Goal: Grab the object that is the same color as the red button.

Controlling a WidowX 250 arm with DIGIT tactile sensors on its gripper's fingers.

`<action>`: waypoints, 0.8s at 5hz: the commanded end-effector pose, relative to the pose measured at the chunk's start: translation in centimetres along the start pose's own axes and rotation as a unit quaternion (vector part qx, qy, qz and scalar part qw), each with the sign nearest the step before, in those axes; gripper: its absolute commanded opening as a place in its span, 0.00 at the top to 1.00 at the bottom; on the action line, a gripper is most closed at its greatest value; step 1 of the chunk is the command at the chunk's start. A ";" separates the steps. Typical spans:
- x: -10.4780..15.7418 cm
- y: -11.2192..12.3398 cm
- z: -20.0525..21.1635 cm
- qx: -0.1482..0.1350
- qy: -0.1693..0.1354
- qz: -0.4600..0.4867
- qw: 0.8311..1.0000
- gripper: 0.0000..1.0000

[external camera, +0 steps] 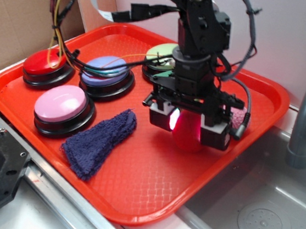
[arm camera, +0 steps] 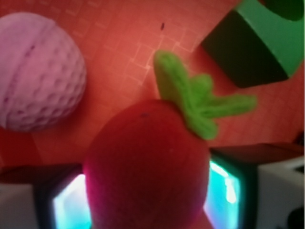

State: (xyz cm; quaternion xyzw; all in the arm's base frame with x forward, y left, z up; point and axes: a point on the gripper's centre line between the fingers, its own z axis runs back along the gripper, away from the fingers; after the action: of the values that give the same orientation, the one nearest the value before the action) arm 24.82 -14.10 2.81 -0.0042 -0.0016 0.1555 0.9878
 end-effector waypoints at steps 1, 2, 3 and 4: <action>1.2 0.1 2.2 -0.005 -0.037 -0.078 0.996 1.00; 1.2 1.0 4.2 0.003 -0.057 -0.132 0.990 1.00; 1.2 2.9 6.4 -0.007 -0.069 -0.119 0.991 1.00; 1.2 5.4 8.7 -0.013 -0.069 -0.096 0.993 1.00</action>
State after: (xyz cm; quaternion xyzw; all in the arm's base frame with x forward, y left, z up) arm 23.66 -9.00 10.07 0.0047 -0.0469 0.0558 0.9973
